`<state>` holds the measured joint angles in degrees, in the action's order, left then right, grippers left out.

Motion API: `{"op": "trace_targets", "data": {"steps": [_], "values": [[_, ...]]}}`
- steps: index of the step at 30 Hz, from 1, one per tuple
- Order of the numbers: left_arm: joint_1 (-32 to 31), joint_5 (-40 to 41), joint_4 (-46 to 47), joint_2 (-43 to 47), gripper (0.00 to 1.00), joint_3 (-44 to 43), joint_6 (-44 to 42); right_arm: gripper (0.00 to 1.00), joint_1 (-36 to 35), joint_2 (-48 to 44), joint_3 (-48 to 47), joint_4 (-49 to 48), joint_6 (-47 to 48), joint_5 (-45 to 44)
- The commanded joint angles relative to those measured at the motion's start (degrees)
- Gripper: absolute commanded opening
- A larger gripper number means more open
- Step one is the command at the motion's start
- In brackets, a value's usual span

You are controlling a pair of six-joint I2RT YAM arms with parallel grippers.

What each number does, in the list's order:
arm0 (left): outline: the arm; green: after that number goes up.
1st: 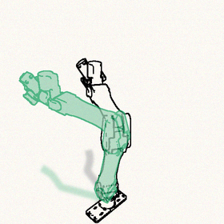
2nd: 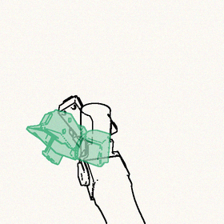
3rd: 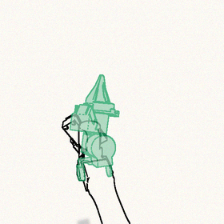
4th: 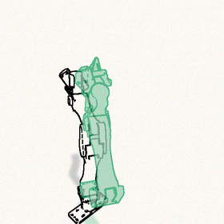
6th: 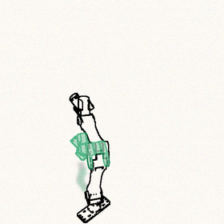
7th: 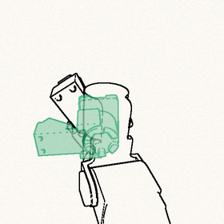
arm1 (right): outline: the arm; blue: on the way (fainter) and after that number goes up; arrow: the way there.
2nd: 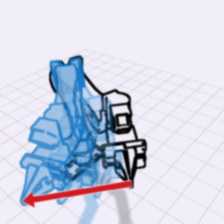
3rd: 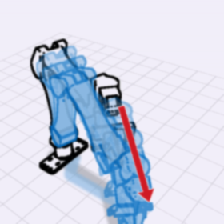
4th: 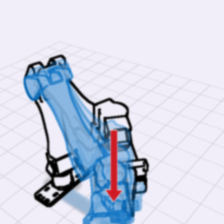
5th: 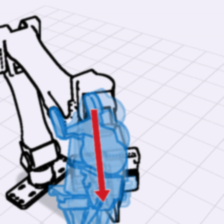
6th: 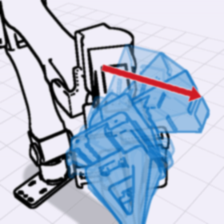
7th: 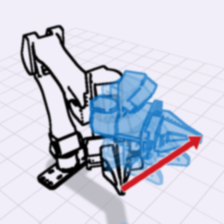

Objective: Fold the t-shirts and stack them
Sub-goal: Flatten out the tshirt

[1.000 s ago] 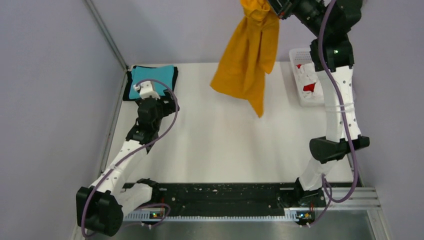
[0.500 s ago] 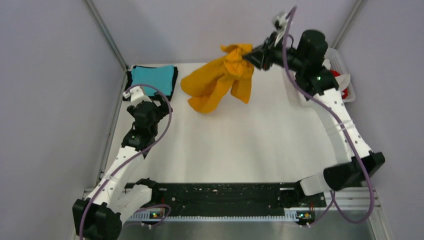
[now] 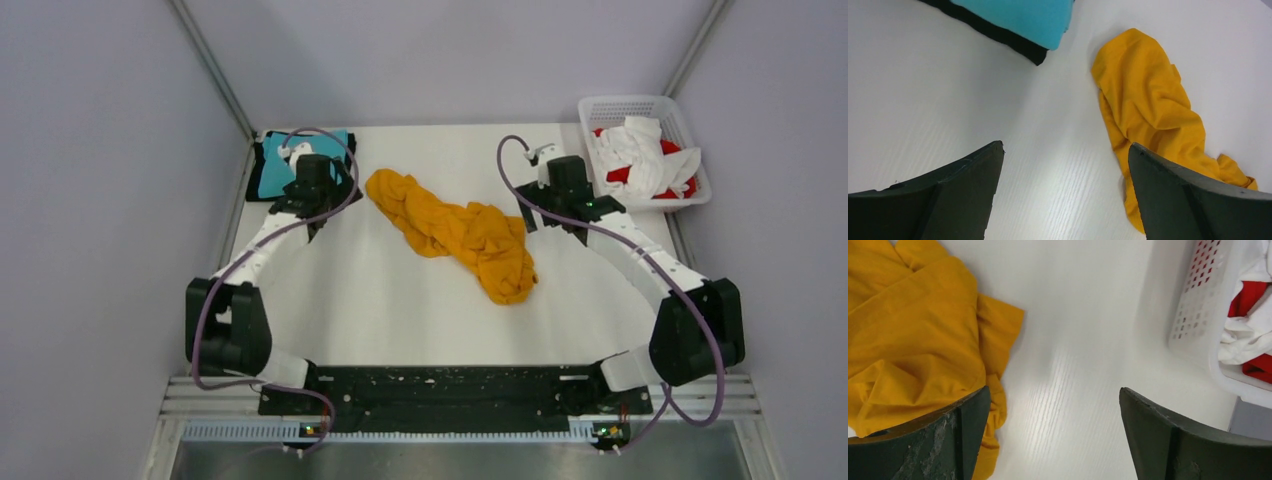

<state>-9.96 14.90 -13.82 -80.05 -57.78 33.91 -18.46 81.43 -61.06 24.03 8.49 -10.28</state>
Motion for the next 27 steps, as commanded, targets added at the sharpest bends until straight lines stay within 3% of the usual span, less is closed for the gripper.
{"op": "trace_targets", "data": {"steps": [1, 3, 7, 10, 20, 27], "values": [[1.2, -9.2, -0.6, -10.1, 0.99, -12.1, -2.8, 0.98, 0.3, -3.6, -1.8, -5.3, -5.5, -4.2], [1.3, -11.4, -0.8, -16.4, 0.99, -17.3, -4.3, 0.98, 0.3, -5.0, -0.7, -6.6, -9.9, -1.2], [1.3, -17.1, -2.4, -26.2, 0.99, -28.0, -8.6, 0.99, 0.0, -6.4, 3.3, -9.9, -16.3, 14.5], [1.2, -18.7, -4.6, -32.6, 0.99, -35.4, -11.0, 0.99, -2.2, -5.6, 5.7, -12.9, -18.4, 19.2], [0.3, -22.3, -10.7, -48.6, 0.97, -54.9, -16.7, 0.93, -11.8, 6.3, 2.2, -16.2, -21.0, 16.8], [-1.5, -22.9, -9.9, -55.7, 0.97, -62.0, -17.2, 0.9, -14.4, 12.4, -1.8, -15.0, -21.1, 12.4]]}}
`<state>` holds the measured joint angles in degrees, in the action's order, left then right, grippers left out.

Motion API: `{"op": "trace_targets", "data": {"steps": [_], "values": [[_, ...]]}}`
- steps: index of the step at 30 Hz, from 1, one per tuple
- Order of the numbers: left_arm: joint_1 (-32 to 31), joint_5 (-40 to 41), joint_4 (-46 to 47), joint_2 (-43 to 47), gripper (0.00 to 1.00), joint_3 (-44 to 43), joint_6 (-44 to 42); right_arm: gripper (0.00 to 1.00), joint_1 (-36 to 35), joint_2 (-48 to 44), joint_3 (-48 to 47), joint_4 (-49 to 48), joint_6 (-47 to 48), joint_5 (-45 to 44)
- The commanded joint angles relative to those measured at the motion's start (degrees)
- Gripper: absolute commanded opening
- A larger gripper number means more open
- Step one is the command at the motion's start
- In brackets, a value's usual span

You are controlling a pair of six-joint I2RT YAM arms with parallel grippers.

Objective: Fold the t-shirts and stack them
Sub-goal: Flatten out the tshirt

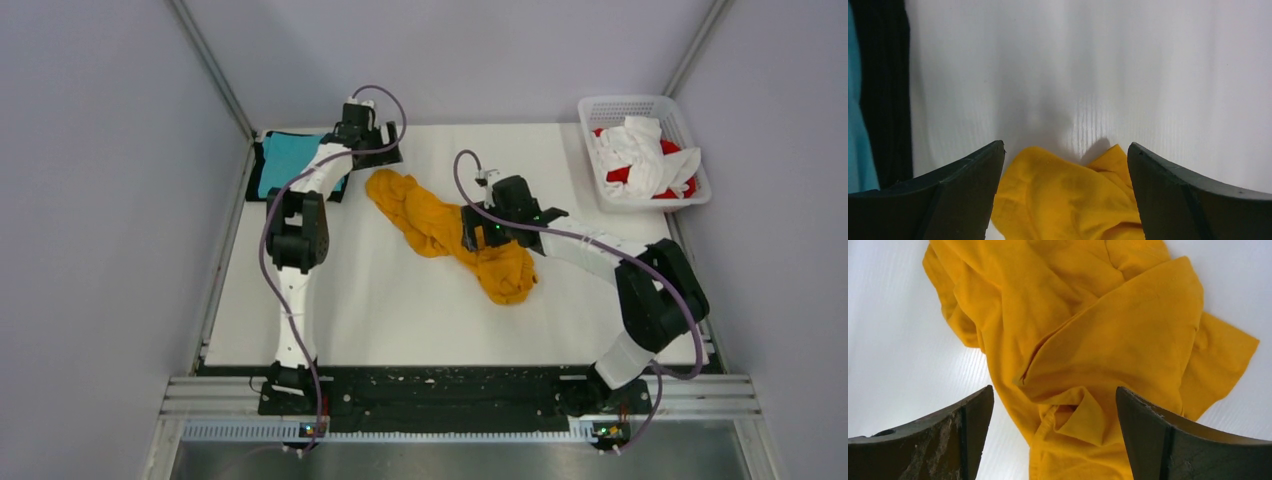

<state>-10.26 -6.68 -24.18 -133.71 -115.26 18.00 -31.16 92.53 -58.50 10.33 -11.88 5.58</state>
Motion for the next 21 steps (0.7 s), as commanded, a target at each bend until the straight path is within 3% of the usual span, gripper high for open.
{"op": "trace_targets", "data": {"steps": [1, 6, 11, 13, 16, 19, 21], "values": [[-1.4, -1.2, 0.6, -2.9, 0.96, -5.2, -1.2, 0.89, -2.0, 1.9, -4.7, -1.3, -0.7, -4.1], [-1.7, -1.2, -0.5, -6.4, 0.87, -7.9, -1.1, 0.83, -2.4, 4.7, -5.9, -1.6, -2.5, -6.1], [-1.8, -1.7, -2.3, -7.6, 0.67, -7.8, -1.2, 0.73, -2.5, 7.4, -7.6, -1.7, -3.6, -7.5], [-1.9, -1.9, -3.2, -7.6, 0.51, -7.6, -1.5, 0.67, -2.5, 8.1, -8.2, -1.8, -4.1, -6.9], [-1.9, -1.5, -4.5, -7.0, 0.02, -6.7, -1.9, 0.58, -2.5, 8.7, -8.3, -2.3, -4.7, -6.3], [-1.8, -1.4, -2.1, -3.9, 0.0, -2.6, -1.3, 0.45, -2.5, 8.7, -8.1, -2.9, -5.0, -6.7], [-1.7, -1.2, 2.5, -0.2, 0.0, 3.4, 0.0, 0.28, -2.5, 8.4, -7.9, -2.8, -5.2, -7.8]]}}
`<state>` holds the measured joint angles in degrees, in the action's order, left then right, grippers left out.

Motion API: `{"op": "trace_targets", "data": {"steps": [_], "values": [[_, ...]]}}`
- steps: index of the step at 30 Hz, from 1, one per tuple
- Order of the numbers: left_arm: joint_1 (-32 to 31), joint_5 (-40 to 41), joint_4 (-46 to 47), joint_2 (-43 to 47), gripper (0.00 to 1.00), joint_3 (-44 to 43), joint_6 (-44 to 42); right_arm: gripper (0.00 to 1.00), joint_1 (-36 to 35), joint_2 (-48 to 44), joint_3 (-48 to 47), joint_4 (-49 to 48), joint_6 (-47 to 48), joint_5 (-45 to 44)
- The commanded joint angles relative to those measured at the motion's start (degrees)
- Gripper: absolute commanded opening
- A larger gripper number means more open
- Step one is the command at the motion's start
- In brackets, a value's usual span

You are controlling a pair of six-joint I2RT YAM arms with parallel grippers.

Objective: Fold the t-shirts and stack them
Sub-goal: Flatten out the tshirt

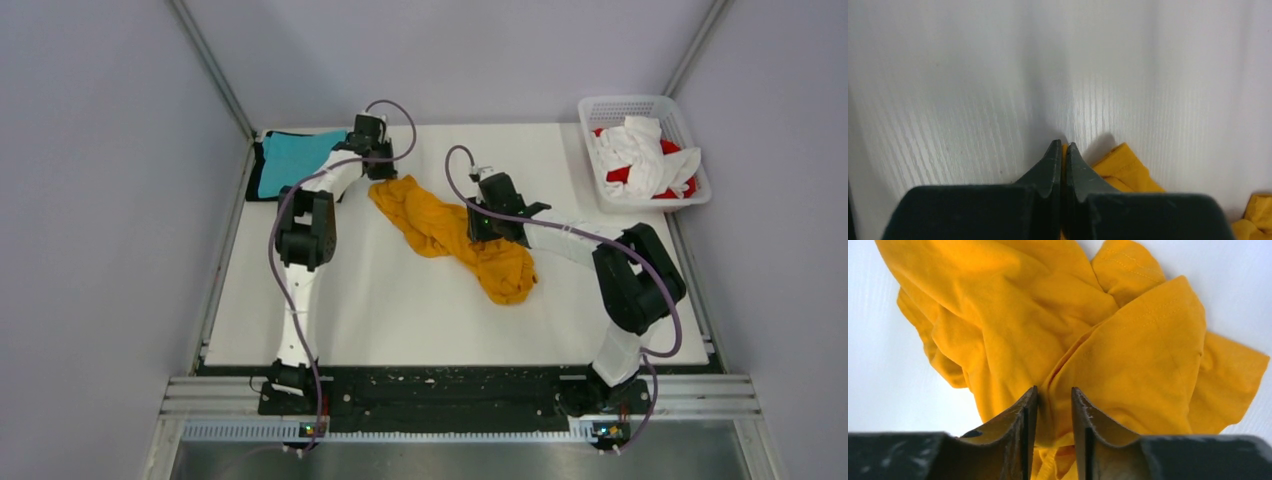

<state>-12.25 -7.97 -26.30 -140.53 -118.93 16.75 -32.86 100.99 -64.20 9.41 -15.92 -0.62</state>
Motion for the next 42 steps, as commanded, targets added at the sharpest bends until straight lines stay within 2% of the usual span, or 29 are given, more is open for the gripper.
{"op": "trace_targets", "data": {"steps": [1, 3, 4, 8, 13, 17, 22, 27, 34, 42], "values": [[0.3, 0.7, 6.0, 9.3, 0.0, 9.2, 1.5, 0.22, -0.7, -0.1, -2.1, -1.8, -1.4, -2.2], [0.3, 2.5, 8.5, 13.3, 0.0, 13.6, 1.9, 0.1, -0.8, -0.4, -1.8, -1.7, -1.6, -3.0], [0.3, 3.1, 9.6, 15.3, 0.0, 15.4, 2.1, 0.0, -0.8, -0.4, -1.9, -1.3, -1.8, -3.2], [0.3, 6.6, 12.7, 22.6, 0.0, 22.3, 2.9, 0.0, -0.8, -2.4, -0.8, -1.1, -2.6, -6.1], [0.4, 11.8, 14.6, 32.8, 0.0, 30.1, 4.3, 0.0, -0.3, -11.3, 0.7, 0.7, -0.7, -19.7], [0.3, 14.0, 17.8, 41.6, 0.0, 36.2, 4.6, 0.0, 1.8, -19.8, 1.5, 0.8, 1.1, -26.6], [0.3, 15.9, 21.4, 53.7, 0.0, 42.6, 4.7, 0.0, 4.8, -29.7, 1.0, -2.6, 5.3, -29.3], [0.3, 18.1, 25.7, 66.4, 0.0, 46.5, 4.0, 0.0, 5.4, -35.8, -3.6, -6.0, 13.1, -31.6], [0.2, 18.9, 28.3, 83.0, 0.0, 46.9, 0.4, 0.0, 5.4, -41.7, -15.3, -6.9, 23.1, -25.5], [0.2, 12.1, 26.5, 95.5, 0.0, 40.8, -0.7, 0.0, 5.4, -44.3, -34.2, 2.3, 27.0, -7.4]]}}
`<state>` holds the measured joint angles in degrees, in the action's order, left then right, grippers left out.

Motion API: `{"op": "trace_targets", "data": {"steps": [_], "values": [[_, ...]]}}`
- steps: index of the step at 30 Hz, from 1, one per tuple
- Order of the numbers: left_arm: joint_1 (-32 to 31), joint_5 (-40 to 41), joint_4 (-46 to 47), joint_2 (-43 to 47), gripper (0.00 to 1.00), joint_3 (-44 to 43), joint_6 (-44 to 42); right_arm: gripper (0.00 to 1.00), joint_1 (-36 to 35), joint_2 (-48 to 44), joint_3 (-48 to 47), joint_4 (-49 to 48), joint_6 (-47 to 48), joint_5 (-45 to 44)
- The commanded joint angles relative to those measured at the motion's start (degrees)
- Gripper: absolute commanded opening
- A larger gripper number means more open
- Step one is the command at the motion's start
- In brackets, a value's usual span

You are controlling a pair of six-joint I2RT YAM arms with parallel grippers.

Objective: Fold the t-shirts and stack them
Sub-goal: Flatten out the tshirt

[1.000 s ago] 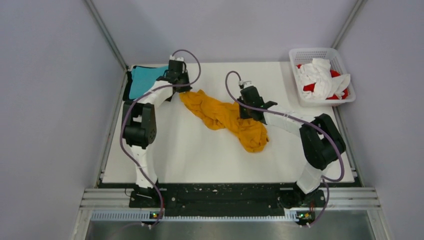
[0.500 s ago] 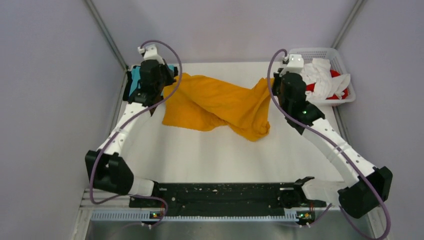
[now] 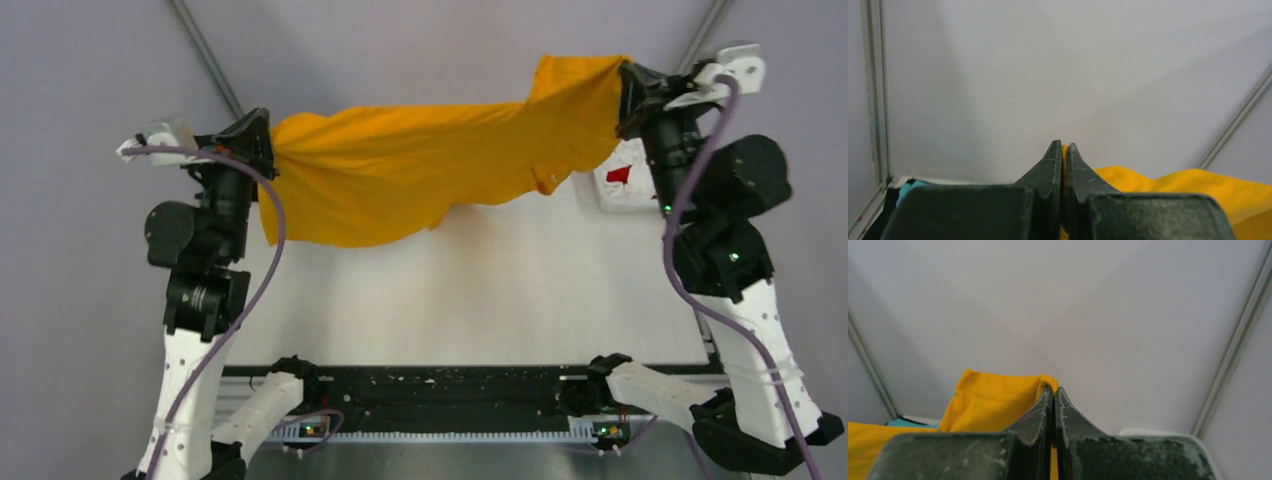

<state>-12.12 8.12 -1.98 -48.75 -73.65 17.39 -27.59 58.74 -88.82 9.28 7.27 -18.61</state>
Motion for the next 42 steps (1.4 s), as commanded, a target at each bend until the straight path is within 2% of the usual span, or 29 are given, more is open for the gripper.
{"op": "trace_targets", "data": {"steps": [1, 5, 10, 17, 23, 29, 31, 34, 36, 37, 39, 40, 42], "values": [[0.1, -4.8, 0.6, 4.8, 0.0, -5.5, -1.2, 0.0, 0.2, -1.9, -12.4, 3.7, 4.2, 13.1], [0.1, -7.7, -2.2, 8.8, 0.0, -10.0, -0.8, 0.0, 0.2, -0.9, -22.3, 8.3, 5.3, 20.7], [0.1, -16.2, -6.4, 10.5, 0.0, -16.7, 0.1, 0.0, 0.2, 0.7, -32.8, 12.6, 5.8, 25.4], [0.2, -13.8, -9.1, 9.3, 0.0, -17.8, 1.4, 0.0, 0.2, 1.2, -35.1, 12.9, 8.6, 23.0], [0.2, -9.0, -12.5, 0.4, 0.0, -15.4, 2.3, 0.0, 0.1, 2.6, -24.0, 6.5, 12.6, 11.6], [0.1, 1.9, -9.9, -12.6, 0.0, -3.8, 4.3, 0.0, 0.3, 6.7, -5.2, -6.2, 18.2, -1.5], [0.1, 3.1, -8.5, -18.0, 0.0, -0.6, 5.6, 0.0, 1.6, 9.2, 0.5, -10.0, 17.7, -3.2], [0.1, 5.9, -7.4, -28.8, 0.01, 1.1, 6.7, 0.0, 5.4, 14.5, 7.3, -12.7, 12.1, -0.6], [0.1, 8.9, -8.4, -37.9, 0.11, -1.2, 7.5, 0.0, 7.7, 19.8, 12.9, -16.7, 8.0, 2.6], [0.1, 10.2, -8.9, -42.9, 0.2, -3.2, 7.3, 0.0, 8.2, 22.5, 15.9, -19.5, 5.9, 4.0], [0.2, 12.6, -11.2, -53.0, 0.3, -9.2, 8.8, 0.0, 9.0, 30.9, 18.6, -23.6, 1.5, 4.8], [0.3, 13.1, -13.2, -57.8, 0.4, -13.1, 8.9, 0.01, 9.4, 35.4, 17.3, -23.8, -1.0, 4.8], [0.3, 13.6, -19.9, -66.5, 0.74, -21.7, 9.4, 0.07, 10.2, 45.0, 11.6, -21.5, -5.2, 3.4]]}}
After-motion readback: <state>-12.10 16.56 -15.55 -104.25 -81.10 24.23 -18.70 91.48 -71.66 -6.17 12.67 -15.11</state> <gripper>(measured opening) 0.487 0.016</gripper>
